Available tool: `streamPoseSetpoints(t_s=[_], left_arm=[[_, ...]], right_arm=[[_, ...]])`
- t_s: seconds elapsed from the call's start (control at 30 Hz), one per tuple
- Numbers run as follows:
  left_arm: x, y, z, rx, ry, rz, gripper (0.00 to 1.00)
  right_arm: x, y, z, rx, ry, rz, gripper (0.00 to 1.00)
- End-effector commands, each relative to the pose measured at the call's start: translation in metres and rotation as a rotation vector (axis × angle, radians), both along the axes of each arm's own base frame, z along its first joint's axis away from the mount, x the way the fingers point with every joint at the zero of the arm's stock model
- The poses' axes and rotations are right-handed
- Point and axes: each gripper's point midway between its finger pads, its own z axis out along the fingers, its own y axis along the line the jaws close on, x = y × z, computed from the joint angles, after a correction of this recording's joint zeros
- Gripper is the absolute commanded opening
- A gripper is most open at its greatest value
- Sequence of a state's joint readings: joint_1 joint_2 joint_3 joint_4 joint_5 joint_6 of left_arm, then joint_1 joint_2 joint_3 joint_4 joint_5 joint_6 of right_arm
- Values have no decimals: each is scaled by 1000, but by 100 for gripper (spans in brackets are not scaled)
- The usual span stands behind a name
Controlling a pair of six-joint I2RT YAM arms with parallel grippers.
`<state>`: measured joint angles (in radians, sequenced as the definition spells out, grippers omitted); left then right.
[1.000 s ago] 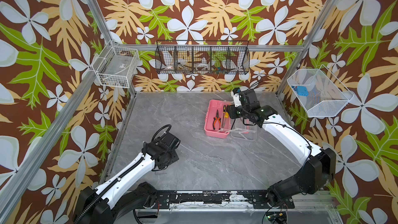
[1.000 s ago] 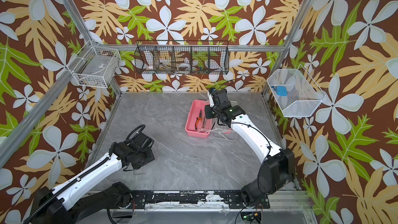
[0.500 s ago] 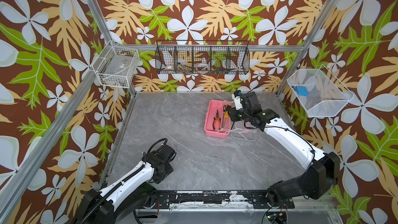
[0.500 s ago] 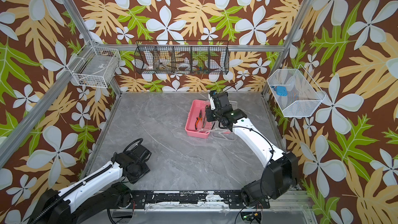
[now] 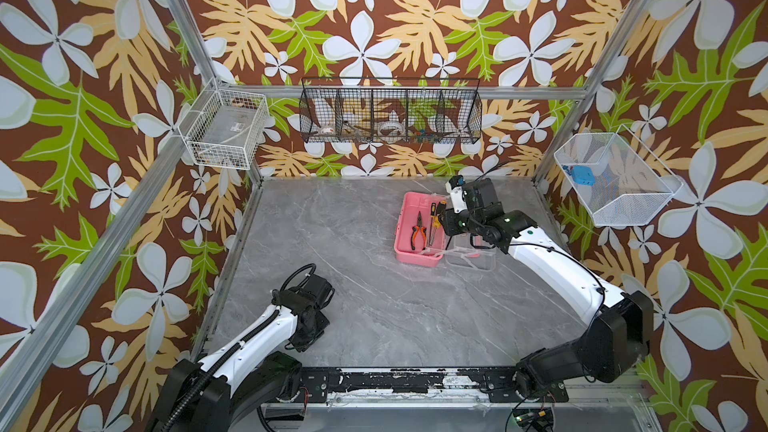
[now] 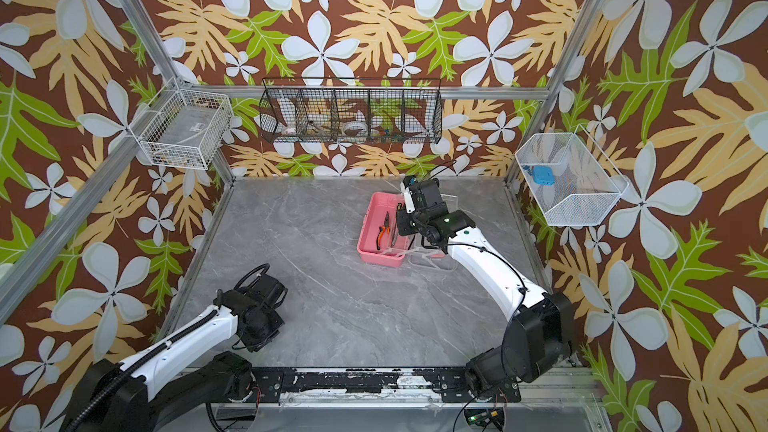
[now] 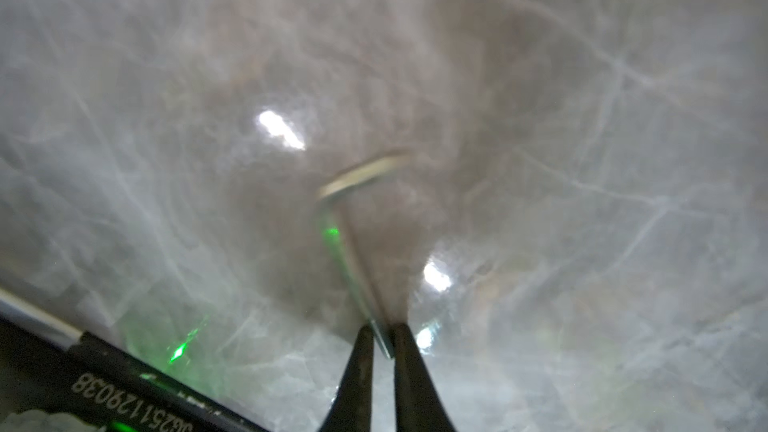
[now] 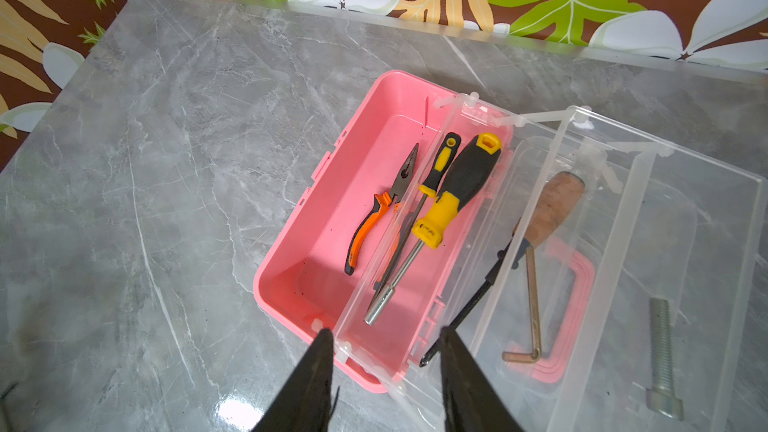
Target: Pack the tool kit
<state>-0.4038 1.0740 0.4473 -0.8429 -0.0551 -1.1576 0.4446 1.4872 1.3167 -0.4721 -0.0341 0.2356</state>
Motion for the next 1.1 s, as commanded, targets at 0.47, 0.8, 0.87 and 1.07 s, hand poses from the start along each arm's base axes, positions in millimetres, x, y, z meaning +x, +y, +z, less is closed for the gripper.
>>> streamPoseSetpoints(t_s=[0.47,0.8,0.87,1.07], left_arm=[[125,-72,56,-113,-259,-368,0],[174,-186,173,-369,-631,-685,0],[176,-199,193,-416,-692,-723,0],[182,-224,219,-519,-744,-778,0]], right_arm=[[4,2,-5,15,12,-4,42],[-18,15,-13,378,202,106,46],[-26,23,-9,442,224,140,47],[-48,46,17,630,231,186,64]])
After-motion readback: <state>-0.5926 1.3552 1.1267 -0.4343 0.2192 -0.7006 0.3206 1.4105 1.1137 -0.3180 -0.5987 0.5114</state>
